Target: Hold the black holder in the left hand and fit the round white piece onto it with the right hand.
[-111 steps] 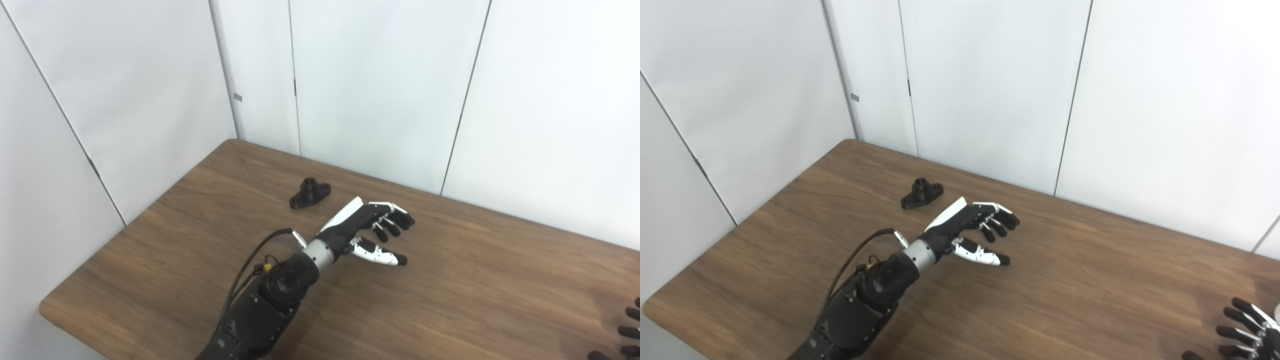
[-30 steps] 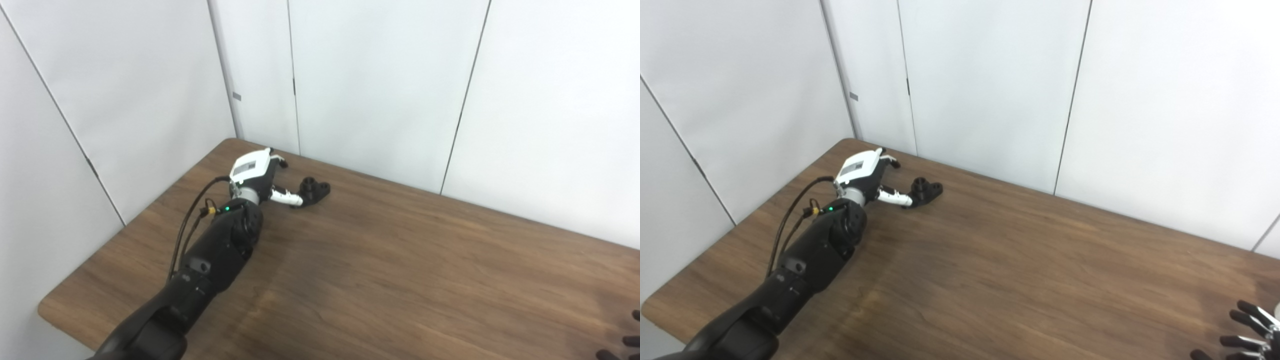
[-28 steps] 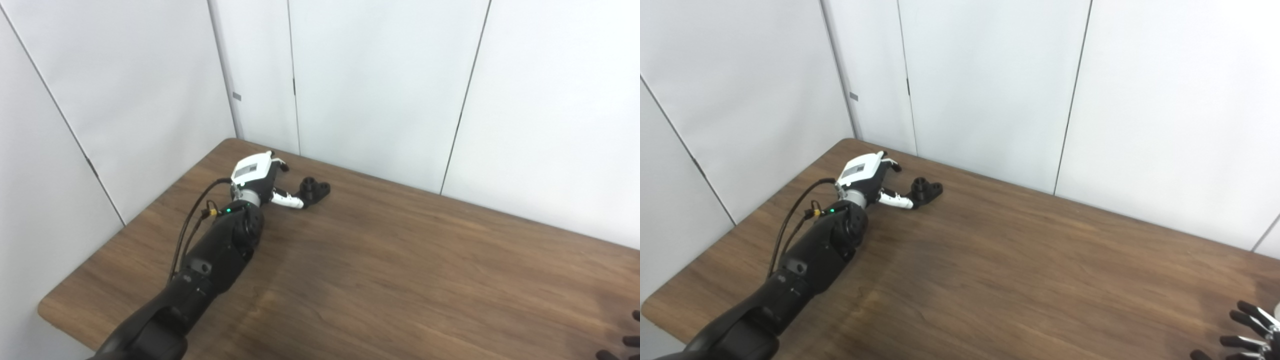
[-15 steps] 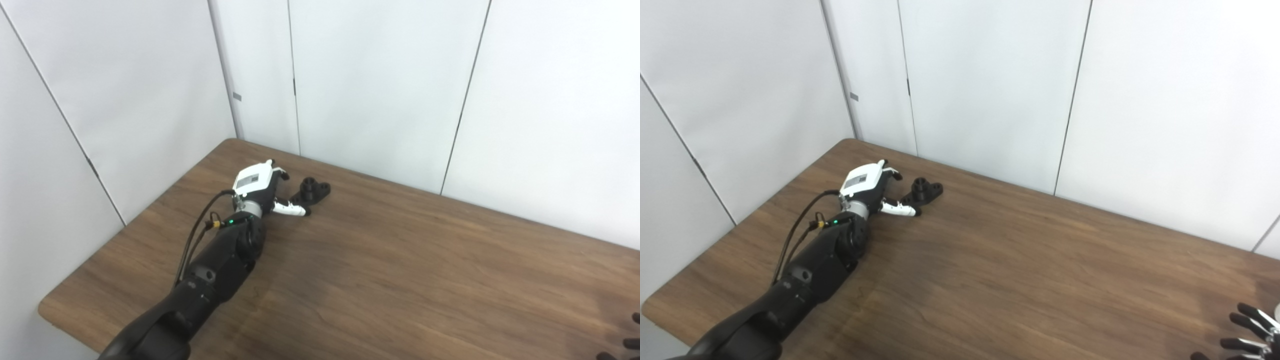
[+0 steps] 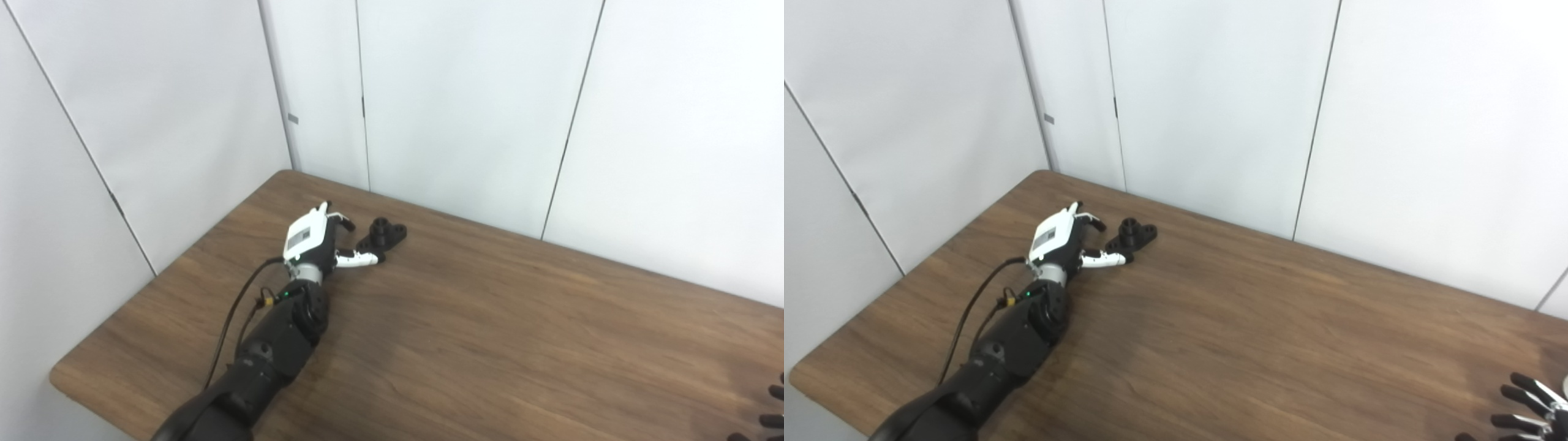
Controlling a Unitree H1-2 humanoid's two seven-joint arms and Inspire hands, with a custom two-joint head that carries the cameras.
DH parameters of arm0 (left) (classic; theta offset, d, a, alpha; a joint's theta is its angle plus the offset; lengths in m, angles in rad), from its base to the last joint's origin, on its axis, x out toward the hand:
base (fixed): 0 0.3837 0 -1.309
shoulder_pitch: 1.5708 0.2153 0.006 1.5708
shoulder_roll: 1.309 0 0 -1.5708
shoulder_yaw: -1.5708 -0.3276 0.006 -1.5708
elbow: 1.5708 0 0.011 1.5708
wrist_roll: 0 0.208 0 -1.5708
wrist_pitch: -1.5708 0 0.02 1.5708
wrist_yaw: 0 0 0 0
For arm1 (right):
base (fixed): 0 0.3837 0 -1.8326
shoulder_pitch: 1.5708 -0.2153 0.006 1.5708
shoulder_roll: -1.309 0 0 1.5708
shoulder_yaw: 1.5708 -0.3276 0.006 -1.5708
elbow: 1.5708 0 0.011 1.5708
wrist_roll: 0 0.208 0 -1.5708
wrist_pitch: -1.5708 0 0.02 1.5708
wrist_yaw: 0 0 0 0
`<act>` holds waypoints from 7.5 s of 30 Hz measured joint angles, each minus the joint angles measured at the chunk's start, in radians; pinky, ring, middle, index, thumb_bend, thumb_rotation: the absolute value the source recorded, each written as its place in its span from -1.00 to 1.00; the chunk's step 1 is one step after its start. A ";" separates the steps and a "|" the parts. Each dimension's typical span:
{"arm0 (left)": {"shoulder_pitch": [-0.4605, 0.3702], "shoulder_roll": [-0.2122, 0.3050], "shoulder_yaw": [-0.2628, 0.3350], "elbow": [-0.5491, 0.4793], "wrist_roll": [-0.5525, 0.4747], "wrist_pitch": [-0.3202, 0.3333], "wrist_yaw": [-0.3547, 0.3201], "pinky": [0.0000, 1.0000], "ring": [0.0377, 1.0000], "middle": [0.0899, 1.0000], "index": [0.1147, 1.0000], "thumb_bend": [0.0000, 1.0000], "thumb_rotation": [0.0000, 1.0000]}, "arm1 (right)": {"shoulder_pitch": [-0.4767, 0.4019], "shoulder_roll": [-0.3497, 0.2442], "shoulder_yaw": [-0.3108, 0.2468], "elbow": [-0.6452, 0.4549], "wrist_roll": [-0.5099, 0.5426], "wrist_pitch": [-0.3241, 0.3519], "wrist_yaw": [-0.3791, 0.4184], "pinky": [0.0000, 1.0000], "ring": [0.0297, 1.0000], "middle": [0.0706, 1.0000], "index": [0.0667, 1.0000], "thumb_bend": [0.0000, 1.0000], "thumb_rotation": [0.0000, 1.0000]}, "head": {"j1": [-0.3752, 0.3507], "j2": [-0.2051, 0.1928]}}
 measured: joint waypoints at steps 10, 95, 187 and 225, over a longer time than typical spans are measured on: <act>-0.008 -0.033 0.031 0.044 -0.066 -0.038 0.057 0.94 1.00 0.96 0.20 0.76 -0.70 | 0.005 0.001 0.000 -0.022 -0.007 0.001 -0.001 -0.14 0.12 0.43 0.51 0.00 -1.00 | -0.006 0.009; -0.021 0.002 -0.095 0.099 -0.182 -0.310 -0.085 1.00 1.00 0.89 -0.17 0.05 -0.88 | 0.032 0.008 -0.002 -0.111 -0.040 0.051 -0.002 -0.16 0.06 0.40 0.46 0.08 -1.00 | -0.106 0.074; 0.005 -0.156 -0.395 -0.108 -0.097 -0.577 -0.398 1.00 1.00 0.88 -0.17 0.05 -0.89 | -0.550 -0.456 0.095 -0.225 -0.968 0.594 1.070 0.72 1.00 1.00 0.82 1.00 -0.15 | -1.140 -0.097; 0.007 -0.156 -0.380 -0.110 -0.102 -0.581 -0.421 1.00 1.00 0.89 -0.17 0.05 -0.89 | -0.627 -0.417 0.212 0.126 -1.035 0.592 0.884 0.78 0.98 1.00 0.80 0.92 -0.12 | -1.135 -0.080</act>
